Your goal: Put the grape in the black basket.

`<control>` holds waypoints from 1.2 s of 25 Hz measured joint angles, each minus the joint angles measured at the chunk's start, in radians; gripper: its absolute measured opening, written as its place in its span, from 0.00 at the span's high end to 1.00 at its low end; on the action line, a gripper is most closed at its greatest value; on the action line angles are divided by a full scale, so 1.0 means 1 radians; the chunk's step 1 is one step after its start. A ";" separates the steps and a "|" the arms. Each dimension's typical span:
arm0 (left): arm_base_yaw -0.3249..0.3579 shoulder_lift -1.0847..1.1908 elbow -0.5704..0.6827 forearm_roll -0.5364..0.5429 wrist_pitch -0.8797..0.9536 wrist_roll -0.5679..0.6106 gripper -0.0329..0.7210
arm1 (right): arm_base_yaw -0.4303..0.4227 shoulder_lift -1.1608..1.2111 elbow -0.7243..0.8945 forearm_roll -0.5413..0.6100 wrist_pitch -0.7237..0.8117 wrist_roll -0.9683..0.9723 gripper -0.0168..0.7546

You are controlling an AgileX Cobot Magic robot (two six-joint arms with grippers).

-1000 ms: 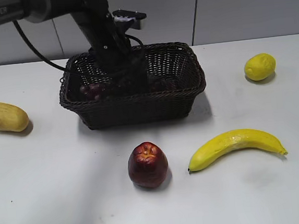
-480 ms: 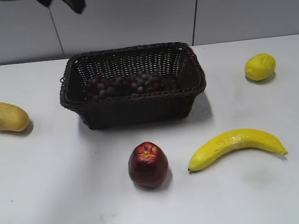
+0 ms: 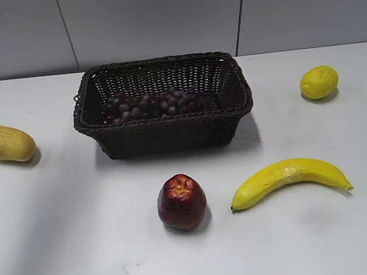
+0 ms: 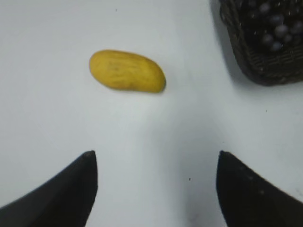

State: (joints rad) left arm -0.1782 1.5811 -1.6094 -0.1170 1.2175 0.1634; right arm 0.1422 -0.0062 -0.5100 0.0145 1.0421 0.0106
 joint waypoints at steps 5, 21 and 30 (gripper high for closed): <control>0.068 -0.199 0.248 0.002 0.000 -0.007 0.19 | 0.000 0.000 0.000 0.000 0.000 0.000 0.21; 0.136 -0.984 0.871 0.051 -0.088 -0.079 0.19 | 0.000 0.000 0.000 0.000 0.001 0.000 0.21; 0.136 -1.325 1.064 0.051 -0.103 -0.082 0.19 | 0.000 0.000 0.000 0.000 0.000 0.000 0.21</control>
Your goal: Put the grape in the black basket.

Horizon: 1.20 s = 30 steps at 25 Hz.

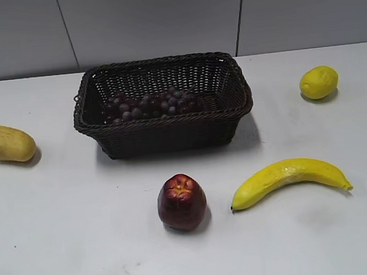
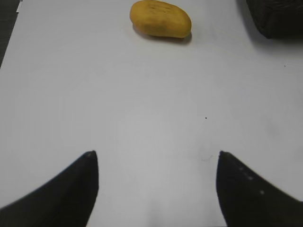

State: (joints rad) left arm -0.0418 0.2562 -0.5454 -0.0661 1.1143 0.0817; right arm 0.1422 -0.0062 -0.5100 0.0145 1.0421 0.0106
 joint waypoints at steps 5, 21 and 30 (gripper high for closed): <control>0.000 -0.036 0.063 0.001 -0.022 0.000 0.19 | 0.000 0.000 0.000 0.000 0.000 0.000 0.21; 0.009 -0.064 0.067 0.002 -0.031 0.000 0.21 | 0.000 0.000 0.000 0.000 0.000 0.000 0.21; 0.050 -0.260 0.068 0.002 -0.029 0.000 0.28 | 0.000 0.000 0.000 0.000 0.000 0.000 0.21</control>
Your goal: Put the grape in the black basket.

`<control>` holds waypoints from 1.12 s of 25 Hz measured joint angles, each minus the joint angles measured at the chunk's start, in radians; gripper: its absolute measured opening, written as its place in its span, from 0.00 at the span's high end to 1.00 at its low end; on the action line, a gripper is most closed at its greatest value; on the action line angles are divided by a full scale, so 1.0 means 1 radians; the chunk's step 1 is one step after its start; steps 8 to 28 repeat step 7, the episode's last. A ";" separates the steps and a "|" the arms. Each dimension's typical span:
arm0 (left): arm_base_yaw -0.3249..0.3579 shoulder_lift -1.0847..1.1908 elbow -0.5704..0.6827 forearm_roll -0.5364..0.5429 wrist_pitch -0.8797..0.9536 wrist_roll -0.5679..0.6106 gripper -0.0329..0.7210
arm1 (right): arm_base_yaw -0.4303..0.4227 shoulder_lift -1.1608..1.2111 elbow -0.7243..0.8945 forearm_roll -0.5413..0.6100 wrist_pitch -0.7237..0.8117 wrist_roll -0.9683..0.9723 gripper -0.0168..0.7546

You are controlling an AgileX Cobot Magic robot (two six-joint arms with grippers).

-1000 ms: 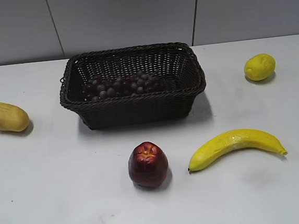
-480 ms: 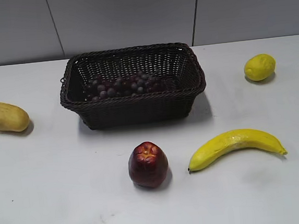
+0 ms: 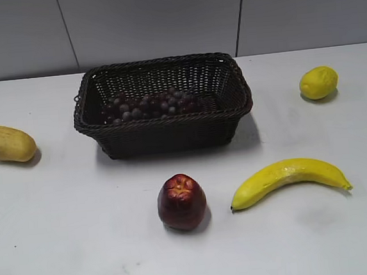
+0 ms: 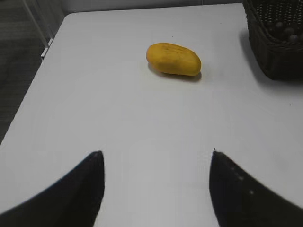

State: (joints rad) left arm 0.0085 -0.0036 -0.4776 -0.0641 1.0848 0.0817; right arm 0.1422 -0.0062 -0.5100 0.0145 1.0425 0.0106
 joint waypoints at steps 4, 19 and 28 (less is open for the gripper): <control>0.004 0.000 0.000 0.000 -0.001 -0.001 0.31 | 0.000 0.000 0.000 0.000 0.000 0.000 0.21; 0.004 0.000 0.000 0.000 -0.001 -0.001 0.32 | 0.000 0.000 0.000 0.000 0.000 0.000 0.21; 0.004 0.000 0.000 0.000 -0.001 -0.001 0.32 | 0.000 0.000 0.000 0.000 0.000 0.000 0.21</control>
